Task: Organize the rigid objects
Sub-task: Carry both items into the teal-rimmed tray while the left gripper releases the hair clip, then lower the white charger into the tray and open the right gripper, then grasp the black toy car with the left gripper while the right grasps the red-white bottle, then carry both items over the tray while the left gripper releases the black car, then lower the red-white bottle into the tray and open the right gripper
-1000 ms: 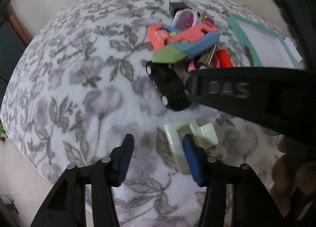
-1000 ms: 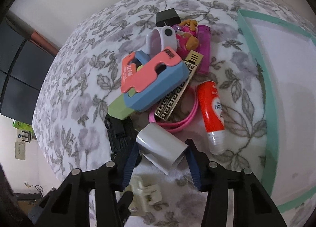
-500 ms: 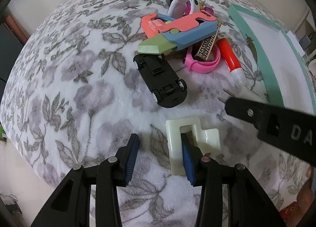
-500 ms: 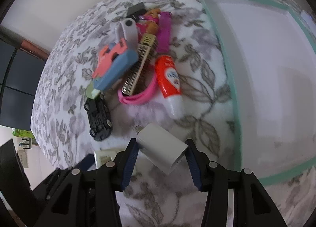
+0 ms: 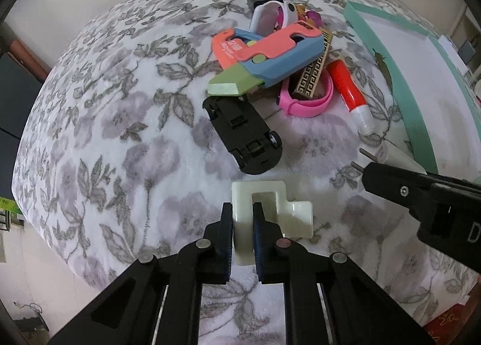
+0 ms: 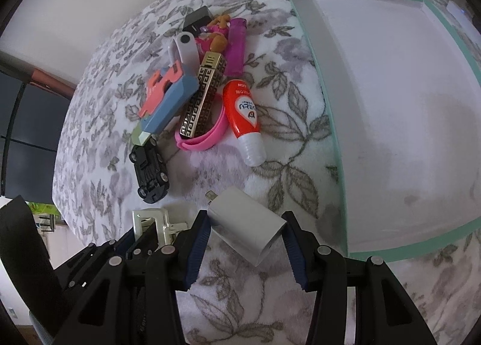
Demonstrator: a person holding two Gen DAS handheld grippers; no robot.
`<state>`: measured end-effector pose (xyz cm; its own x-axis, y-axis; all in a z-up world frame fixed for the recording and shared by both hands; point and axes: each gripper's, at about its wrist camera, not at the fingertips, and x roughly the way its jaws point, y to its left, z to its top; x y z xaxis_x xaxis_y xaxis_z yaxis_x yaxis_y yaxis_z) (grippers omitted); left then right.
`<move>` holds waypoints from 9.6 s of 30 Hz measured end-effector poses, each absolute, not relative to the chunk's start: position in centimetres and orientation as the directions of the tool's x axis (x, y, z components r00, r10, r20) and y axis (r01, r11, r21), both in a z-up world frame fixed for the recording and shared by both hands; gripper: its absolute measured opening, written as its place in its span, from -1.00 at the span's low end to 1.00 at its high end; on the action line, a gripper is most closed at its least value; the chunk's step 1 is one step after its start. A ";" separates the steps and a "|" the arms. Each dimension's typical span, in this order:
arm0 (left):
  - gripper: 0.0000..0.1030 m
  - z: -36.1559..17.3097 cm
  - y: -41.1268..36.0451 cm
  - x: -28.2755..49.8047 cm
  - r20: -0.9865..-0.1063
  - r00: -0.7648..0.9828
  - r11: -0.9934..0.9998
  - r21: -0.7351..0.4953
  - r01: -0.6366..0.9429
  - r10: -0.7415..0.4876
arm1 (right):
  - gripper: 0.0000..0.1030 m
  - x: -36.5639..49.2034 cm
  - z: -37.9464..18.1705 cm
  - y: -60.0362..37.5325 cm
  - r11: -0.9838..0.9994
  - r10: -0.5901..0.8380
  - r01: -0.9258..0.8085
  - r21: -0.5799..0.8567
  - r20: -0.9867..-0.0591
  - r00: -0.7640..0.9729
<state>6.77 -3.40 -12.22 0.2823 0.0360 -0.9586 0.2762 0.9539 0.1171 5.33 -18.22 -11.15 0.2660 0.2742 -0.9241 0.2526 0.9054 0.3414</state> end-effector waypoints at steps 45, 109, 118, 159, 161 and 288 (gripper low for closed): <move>-0.77 -4.1 -23.3 13.6 -0.915 0.391 0.963 0.012 0.269 -0.097 | 0.00 2.7 -6.1 -37.5 0.700 -0.262 0.676 0.228 -0.799 0.541; 0.71 -5.2 -13.3 14.9 -0.910 0.412 0.998 -0.063 -0.025 -0.047 | 0.99 3.9 -7.6 -33.6 0.833 -0.252 0.546 0.090 -0.818 0.518; 0.96 -5.5 -9.2 15.4 -0.912 0.411 0.990 -0.062 -0.124 -0.005 | 1.00 4.7 -7.1 -31.0 0.870 -0.188 0.478 0.122 -0.814 0.550; 0.96 -9.7 3.1 14.3 -0.960 0.265 0.969 -0.144 -0.201 -0.088 | 0.04 11.0 -11.2 -17.7 0.947 0.193 0.151 0.283 -0.878 0.439; 0.96 -10.2 2.4 14.4 -0.964 0.252 0.975 -0.132 -0.179 -0.084 | 0.02 11.3 -11.8 -17.6 0.949 0.187 0.155 0.275 -0.885 0.426; -0.14 -9.8 -21.0 9.3 -0.950 0.210 0.947 -0.169 0.274 -0.230 | -0.42 0.5 -8.1 -34.8 0.780 -0.204 0.618 0.100 -0.893 0.402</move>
<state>9.29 -21.04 -9.81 0.2103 -0.2303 -0.9501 0.2739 0.9468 -0.1689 0.52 -34.83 -8.08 0.4020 -0.2044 -0.8925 0.6176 0.7802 0.0995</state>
